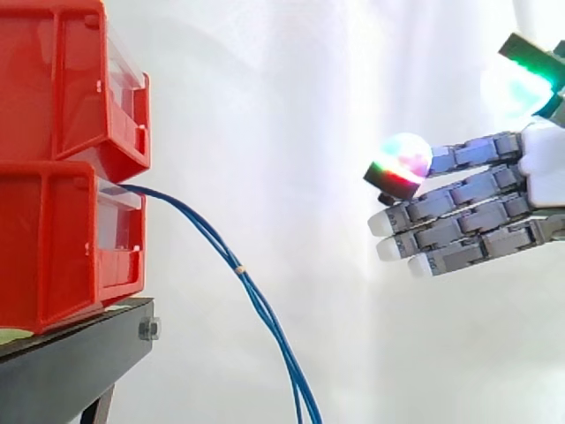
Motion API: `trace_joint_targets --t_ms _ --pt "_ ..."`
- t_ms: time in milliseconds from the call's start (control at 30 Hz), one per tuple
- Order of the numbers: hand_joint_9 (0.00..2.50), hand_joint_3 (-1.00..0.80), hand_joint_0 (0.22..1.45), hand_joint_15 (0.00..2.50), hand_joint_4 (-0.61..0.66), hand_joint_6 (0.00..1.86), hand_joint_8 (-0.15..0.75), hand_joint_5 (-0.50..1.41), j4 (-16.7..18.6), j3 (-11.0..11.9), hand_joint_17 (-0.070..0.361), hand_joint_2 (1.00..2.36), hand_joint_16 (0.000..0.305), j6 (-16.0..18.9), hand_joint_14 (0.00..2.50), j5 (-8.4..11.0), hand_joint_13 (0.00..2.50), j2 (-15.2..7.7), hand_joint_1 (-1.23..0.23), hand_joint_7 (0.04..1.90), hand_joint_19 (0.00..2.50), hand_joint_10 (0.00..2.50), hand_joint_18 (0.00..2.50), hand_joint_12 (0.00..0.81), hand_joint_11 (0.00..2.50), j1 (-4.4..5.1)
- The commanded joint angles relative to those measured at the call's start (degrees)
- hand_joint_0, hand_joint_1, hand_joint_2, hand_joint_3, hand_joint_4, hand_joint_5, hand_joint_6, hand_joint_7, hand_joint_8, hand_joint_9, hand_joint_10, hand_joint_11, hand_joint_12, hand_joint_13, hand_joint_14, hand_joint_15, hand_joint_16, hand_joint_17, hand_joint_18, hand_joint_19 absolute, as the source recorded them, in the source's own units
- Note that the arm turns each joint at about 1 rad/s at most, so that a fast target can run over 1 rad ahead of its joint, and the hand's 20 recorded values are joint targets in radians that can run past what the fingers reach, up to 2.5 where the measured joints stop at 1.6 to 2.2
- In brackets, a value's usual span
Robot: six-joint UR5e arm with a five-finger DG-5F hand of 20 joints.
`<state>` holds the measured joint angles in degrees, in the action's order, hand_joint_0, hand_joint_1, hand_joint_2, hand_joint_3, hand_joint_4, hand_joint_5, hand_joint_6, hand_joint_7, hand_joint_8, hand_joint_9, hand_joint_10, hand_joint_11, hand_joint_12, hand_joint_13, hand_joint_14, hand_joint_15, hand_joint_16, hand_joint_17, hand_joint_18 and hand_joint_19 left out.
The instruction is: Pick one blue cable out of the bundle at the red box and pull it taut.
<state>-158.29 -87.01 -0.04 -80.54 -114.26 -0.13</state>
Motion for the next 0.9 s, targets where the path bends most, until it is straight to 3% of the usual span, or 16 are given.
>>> trace_joint_targets --t_ms 0,67,100,133,233,300,433,767,800,867 --pt "0.0 -0.5 0.52 0.09 0.23 0.5 0.23 -0.15 1.9 0.0 0.132 1.0 0.059 -0.5 0.0 1.53 0.0 -1.2 -0.9 0.95 0.01 0.0 0.0 0.366 0.0 0.13" --pt "0.0 -0.5 0.56 0.1 0.21 0.5 0.225 -0.14 3.6 0.1 0.129 1.0 0.057 -0.6 0.0 1.44 0.0 -1.6 -0.86 1.07 0.01 0.0 0.0 0.359 0.0 0.13" --pt "0.0 -0.41 0.56 0.09 0.21 0.5 0.225 -0.13 4.0 0.0 0.128 1.01 0.057 -0.6 0.0 1.53 0.0 -1.8 -0.85 1.11 0.0 0.0 0.0 0.359 0.0 0.22" --pt "0.0 -0.38 0.56 0.1 0.2 0.5 0.227 -0.13 6.8 0.0 0.128 1.01 0.057 -0.8 0.0 1.7 0.0 -3.8 -0.84 1.12 0.0 0.0 0.0 0.358 0.0 0.48" --pt "0.0 -0.36 0.54 0.1 0.2 0.5 0.234 -0.13 7.6 0.0 0.13 1.01 0.058 -0.5 0.0 1.79 0.0 -4.5 -0.81 1.13 0.02 0.0 0.0 0.359 0.01 0.66" --pt "0.0 -0.41 0.53 0.11 0.21 0.5 0.239 -0.14 8.0 0.0 0.132 1.01 0.059 0.0 0.0 1.97 0.0 -6.1 -0.8 1.14 0.03 0.0 0.0 0.363 0.02 0.66" --pt "0.0 -0.49 0.51 0.11 0.22 0.5 0.245 -0.13 8.6 0.1 0.136 1.0 0.06 0.0 0.0 3.2 0.0 -6.3 -0.79 1.13 0.03 0.0 0.0 0.368 0.02 0.74" --pt "0.0 -0.5 0.49 0.11 0.22 0.5 0.257 -0.13 8.7 0.0 0.141 1.0 0.062 -1.9 0.0 5.22 0.0 -6.3 -0.78 1.11 0.04 0.0 0.0 0.376 0.03 1.71" --pt "0.0 -0.5 0.49 0.11 0.22 0.5 0.257 -0.13 9.0 0.1 0.141 1.0 0.063 -2.3 0.0 5.57 0.0 -7.6 -0.78 1.11 0.04 0.0 0.0 0.376 0.03 1.97" --pt "0.0 -0.5 0.48 0.11 0.23 0.5 0.26 -0.13 9.1 0.1 0.141 1.0 0.063 -2.3 0.0 5.57 0.0 -7.7 -0.77 1.11 0.05 0.0 0.0 0.377 0.03 1.97"
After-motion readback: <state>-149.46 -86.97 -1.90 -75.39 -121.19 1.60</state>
